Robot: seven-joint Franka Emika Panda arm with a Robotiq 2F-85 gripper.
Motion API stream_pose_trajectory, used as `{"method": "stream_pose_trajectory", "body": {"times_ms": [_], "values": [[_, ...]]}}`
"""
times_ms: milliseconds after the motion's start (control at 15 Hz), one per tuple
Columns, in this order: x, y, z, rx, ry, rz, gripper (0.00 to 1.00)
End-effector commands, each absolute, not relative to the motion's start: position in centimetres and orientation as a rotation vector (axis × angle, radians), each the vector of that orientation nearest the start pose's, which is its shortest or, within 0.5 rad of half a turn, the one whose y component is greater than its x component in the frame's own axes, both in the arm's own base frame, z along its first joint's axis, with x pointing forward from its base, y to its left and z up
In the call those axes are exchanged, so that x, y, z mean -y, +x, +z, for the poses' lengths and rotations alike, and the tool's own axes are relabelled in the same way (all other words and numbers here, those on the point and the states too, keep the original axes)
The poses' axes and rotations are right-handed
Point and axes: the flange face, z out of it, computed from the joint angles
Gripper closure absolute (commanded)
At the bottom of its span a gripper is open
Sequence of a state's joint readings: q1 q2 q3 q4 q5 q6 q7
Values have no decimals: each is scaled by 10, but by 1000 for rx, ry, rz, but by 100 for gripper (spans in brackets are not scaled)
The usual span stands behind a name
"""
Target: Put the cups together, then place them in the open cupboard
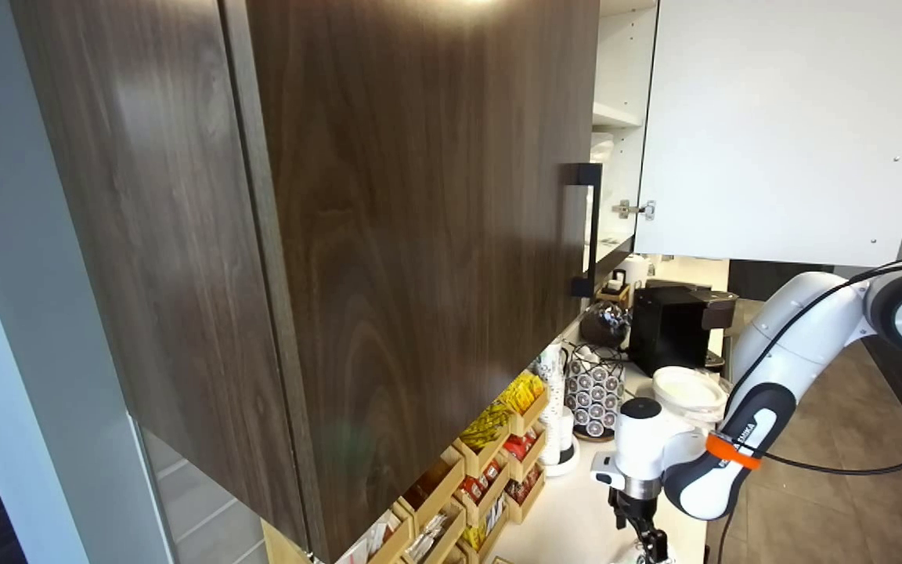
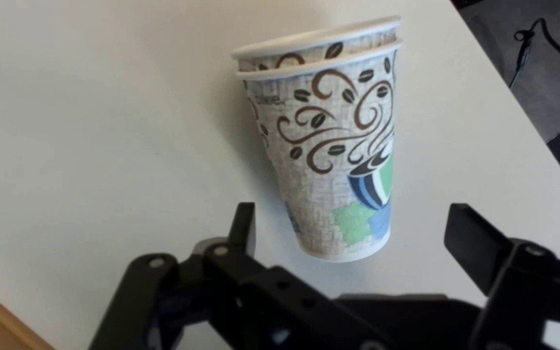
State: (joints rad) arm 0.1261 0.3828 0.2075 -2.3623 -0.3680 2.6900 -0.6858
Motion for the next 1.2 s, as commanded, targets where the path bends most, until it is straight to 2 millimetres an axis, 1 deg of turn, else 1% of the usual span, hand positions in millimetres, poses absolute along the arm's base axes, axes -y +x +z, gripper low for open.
{"method": "stream_pose_trajectory", "body": {"times_ms": [0,133,333,600,667,733,867,933,1067,1133], "values": [[-179,463,141,2048,-2398,113,0],[-180,463,133,2089,-2347,99,0],[-182,466,126,2103,-2313,53,0],[-183,471,115,2111,-2299,13,0],[-183,473,112,2112,-2298,10,2],[-183,473,109,2107,-2294,8,26],[-183,475,104,2104,-2290,9,28],[-184,475,100,2097,-2285,10,35],[-183,476,95,2087,-2288,15,53],[-183,477,96,2082,-2295,9,57]]}}
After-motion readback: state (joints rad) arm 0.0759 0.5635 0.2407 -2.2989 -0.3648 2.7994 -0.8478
